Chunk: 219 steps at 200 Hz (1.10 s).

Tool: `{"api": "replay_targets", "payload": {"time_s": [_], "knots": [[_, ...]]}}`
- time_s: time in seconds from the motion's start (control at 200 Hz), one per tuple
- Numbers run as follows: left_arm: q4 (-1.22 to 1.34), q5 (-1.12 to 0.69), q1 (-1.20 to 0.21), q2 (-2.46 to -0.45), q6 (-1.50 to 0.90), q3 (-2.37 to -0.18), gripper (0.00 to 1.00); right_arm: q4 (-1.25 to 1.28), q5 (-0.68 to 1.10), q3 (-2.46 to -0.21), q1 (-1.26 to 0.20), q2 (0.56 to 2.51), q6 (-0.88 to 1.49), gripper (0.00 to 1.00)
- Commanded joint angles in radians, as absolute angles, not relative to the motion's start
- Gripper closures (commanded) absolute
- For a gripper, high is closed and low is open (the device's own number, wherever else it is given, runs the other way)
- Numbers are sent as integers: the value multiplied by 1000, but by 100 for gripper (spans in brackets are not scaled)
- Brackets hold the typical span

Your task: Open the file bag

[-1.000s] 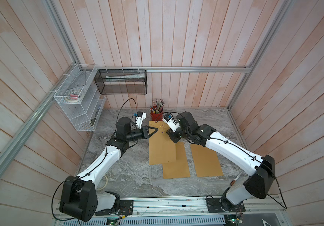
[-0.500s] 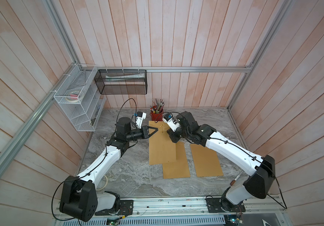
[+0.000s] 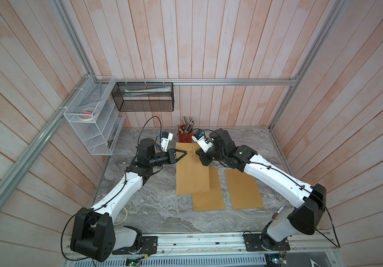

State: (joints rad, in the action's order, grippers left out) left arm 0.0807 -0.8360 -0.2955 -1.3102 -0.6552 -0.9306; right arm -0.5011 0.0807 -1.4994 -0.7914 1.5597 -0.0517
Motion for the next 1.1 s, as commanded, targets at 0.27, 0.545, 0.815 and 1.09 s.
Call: {"api": "replay_targets", "payload": {"time_s": [0.27, 0.545, 0.815, 1.09], "knots": [[144, -845, -298, -1289, -671, -895, 100, -467, 152, -1538, -798, 1583, -21, 100], [176, -840, -298, -1276, -687, -875, 100, -455, 161, -1539, -798, 1586, -14, 100], [217, -847, -298, -1270, -712, -851, 100, -431, 184, -1545, -798, 1598, 0, 100], [254, -850, -298, -1262, -732, -829, 100, -416, 210, -1561, -798, 1615, 6, 100]]}}
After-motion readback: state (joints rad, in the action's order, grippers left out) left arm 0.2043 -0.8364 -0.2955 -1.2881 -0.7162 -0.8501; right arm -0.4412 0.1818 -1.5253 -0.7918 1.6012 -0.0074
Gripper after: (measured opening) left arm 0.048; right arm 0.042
